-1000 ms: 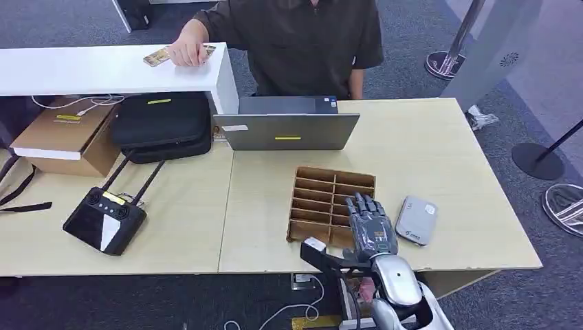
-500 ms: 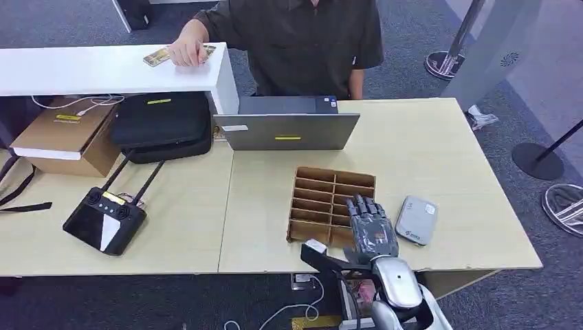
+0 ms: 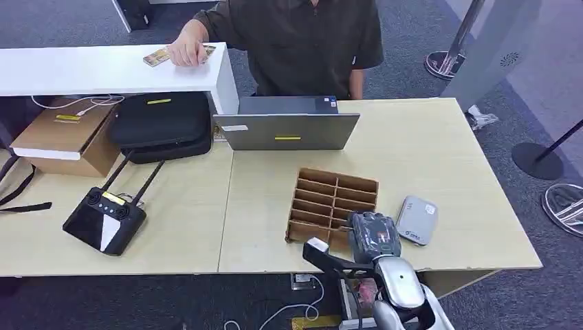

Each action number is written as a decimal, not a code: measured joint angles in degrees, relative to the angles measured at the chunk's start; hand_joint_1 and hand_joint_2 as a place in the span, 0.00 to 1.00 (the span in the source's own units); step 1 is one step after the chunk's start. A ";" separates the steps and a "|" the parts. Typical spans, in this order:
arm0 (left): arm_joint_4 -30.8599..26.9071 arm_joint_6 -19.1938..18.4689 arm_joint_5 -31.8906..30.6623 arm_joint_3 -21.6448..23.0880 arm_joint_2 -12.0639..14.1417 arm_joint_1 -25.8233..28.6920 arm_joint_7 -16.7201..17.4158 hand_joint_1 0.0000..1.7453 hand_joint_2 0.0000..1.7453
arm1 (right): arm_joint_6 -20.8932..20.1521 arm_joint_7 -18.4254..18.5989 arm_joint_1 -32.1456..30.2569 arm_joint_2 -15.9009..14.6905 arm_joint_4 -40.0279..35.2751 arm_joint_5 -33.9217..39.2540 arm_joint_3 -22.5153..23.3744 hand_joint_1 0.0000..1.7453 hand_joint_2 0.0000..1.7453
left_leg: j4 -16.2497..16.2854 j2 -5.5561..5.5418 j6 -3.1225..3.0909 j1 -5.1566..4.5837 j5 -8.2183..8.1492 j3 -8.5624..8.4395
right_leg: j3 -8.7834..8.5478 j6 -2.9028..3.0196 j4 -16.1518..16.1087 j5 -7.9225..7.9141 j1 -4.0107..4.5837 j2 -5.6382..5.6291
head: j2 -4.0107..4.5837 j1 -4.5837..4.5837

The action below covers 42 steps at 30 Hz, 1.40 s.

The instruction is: Pass the card to the sensor for recognition and then transmit it.

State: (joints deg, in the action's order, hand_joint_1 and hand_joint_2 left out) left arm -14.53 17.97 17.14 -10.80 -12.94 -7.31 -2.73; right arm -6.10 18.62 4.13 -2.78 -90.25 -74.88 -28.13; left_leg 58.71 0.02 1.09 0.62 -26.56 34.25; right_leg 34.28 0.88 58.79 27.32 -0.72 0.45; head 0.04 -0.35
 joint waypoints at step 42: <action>0.90 0.00 0.15 -0.13 0.22 1.13 -3.28 0.00 0.00 | 37.48 -7.17 -15.72 -0.50 -26.46 -8.74 12.32 1.00 1.00 | 0.00 -0.02 0.02 0.00 -0.12 0.01 | 0.00 0.05 -0.01 0.12 0.00 0.03 | 0.00 0.00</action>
State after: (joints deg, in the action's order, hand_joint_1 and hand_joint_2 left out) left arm -13.64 17.97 17.29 -10.93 -12.72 -6.19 -6.01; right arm 31.38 11.45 -11.59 -3.28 -116.71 -83.62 -15.81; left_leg 58.71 -0.01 1.11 0.62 -26.67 34.26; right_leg 34.28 0.93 58.79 27.45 -0.72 0.48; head 0.04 -0.35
